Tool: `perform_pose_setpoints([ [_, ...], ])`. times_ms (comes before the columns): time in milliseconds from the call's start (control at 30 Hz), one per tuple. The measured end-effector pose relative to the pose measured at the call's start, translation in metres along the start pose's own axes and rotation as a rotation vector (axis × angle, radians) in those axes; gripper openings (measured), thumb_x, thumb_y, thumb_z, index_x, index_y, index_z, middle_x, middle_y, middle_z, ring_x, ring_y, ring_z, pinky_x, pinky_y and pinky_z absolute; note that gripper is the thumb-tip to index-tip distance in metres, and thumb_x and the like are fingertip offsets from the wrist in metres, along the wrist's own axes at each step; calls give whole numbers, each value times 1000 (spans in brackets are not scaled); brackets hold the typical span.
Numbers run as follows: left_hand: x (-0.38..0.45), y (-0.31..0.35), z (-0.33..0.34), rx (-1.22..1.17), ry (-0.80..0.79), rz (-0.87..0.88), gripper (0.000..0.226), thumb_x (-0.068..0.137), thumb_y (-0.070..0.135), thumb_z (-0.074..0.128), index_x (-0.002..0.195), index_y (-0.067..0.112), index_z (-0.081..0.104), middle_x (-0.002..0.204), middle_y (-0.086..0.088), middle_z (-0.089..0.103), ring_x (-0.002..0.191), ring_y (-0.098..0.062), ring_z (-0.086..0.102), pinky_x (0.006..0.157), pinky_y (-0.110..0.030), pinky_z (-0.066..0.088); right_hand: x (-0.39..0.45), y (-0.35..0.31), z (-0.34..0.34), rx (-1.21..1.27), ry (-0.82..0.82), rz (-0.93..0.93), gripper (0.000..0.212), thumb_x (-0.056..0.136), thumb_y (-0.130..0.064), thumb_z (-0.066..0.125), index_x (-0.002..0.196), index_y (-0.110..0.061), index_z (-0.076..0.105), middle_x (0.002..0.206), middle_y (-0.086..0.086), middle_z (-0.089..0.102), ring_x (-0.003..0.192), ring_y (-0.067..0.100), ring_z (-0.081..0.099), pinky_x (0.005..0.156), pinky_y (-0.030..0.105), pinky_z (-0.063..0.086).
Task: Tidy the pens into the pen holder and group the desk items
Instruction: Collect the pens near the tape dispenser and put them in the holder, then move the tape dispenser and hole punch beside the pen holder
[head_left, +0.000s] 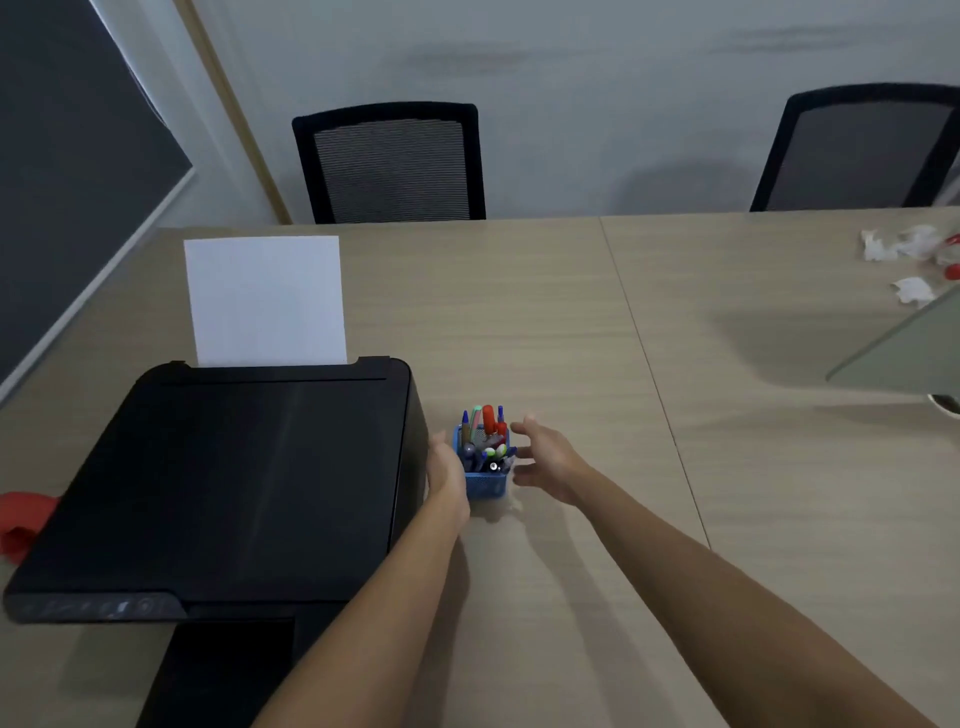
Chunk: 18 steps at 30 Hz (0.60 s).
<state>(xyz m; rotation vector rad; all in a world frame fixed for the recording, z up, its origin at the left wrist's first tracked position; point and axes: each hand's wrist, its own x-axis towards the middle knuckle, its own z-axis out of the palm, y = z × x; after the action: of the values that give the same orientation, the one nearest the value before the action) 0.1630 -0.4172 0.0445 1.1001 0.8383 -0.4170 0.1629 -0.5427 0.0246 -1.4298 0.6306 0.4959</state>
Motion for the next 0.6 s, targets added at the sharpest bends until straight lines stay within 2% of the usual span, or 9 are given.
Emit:
perform_pose_setpoints([
  [67, -14, 12, 1, 104, -3, 15, 42, 90, 42, 36, 76, 8, 55, 70, -7, 50, 56, -20, 51, 54, -28, 47, -4, -9, -2, -79, 95, -48, 51, 98, -42, 28, 137, -16, 49, 133, 16, 47, 108, 33, 51, 89, 40, 45],
  [133, -35, 30, 2, 180, -26, 67, 38, 96, 39, 33, 71, 15, 48, 69, -3, 46, 50, -16, 50, 38, -21, 44, -14, -23, 0, -160, 202, -146, 49, 97, -40, 31, 133, -15, 54, 136, 12, 50, 120, 31, 49, 97, 41, 45],
  [200, -57, 48, 1, 227, -63, 135, 30, 99, 34, 32, 83, 18, 52, 76, -1, 49, 44, -7, 60, 30, -10, 41, -29, -38, 5, -209, 259, -227, 49, 95, -38, 33, 130, -13, 57, 140, 10, 51, 127, 29, 46, 107, 48, 40],
  [233, -63, 56, 0, 222, -88, 173, 29, 99, 34, 32, 101, 18, 56, 93, -4, 59, 59, 1, 67, 48, -8, 49, -36, -46, 9, -217, 265, -251, 49, 95, -37, 34, 130, -13, 57, 141, 9, 51, 128, 29, 45, 109, 50, 39],
  [267, -66, 64, -2, 209, -121, 224, 37, 98, 35, 32, 121, 17, 55, 118, -6, 62, 90, -1, 69, 75, -15, 52, -41, -54, 13, -224, 265, -275, 49, 95, -37, 34, 130, -13, 58, 139, 9, 52, 128, 28, 46, 110, 50, 38],
  [300, -72, 74, -7, 194, -144, 261, 45, 98, 35, 32, 135, 16, 50, 139, -5, 54, 117, -9, 58, 98, -25, 43, -46, -62, 17, -235, 264, -297, 48, 95, -38, 35, 128, -13, 59, 132, 9, 55, 122, 26, 49, 109, 48, 39],
  [333, -81, 84, -16, 172, -170, 290, 49, 98, 35, 32, 140, 13, 47, 146, -3, 47, 128, -15, 47, 107, -33, 34, -51, -70, 24, -246, 262, -321, 47, 94, -39, 35, 124, -14, 62, 121, 8, 57, 109, 22, 54, 105, 44, 41],
  [433, -105, 117, -50, 123, -236, 353, 52, 100, 36, 30, 142, 11, 45, 149, -5, 45, 140, -20, 37, 119, -38, 23, -59, -89, 54, -275, 243, -404, 43, 92, -43, 37, 113, -17, 64, 88, -5, 53, 71, 10, 45, 76, 33, 41],
  [600, -116, 171, -163, 124, -201, 463, 53, 100, 37, 32, 145, 13, 43, 150, -4, 45, 144, -20, 34, 121, -41, 19, -70, -101, 155, -292, 104, -444, 49, 95, -43, 35, 123, -13, 61, 88, -2, 52, 76, 18, 50, 71, 35, 47],
])
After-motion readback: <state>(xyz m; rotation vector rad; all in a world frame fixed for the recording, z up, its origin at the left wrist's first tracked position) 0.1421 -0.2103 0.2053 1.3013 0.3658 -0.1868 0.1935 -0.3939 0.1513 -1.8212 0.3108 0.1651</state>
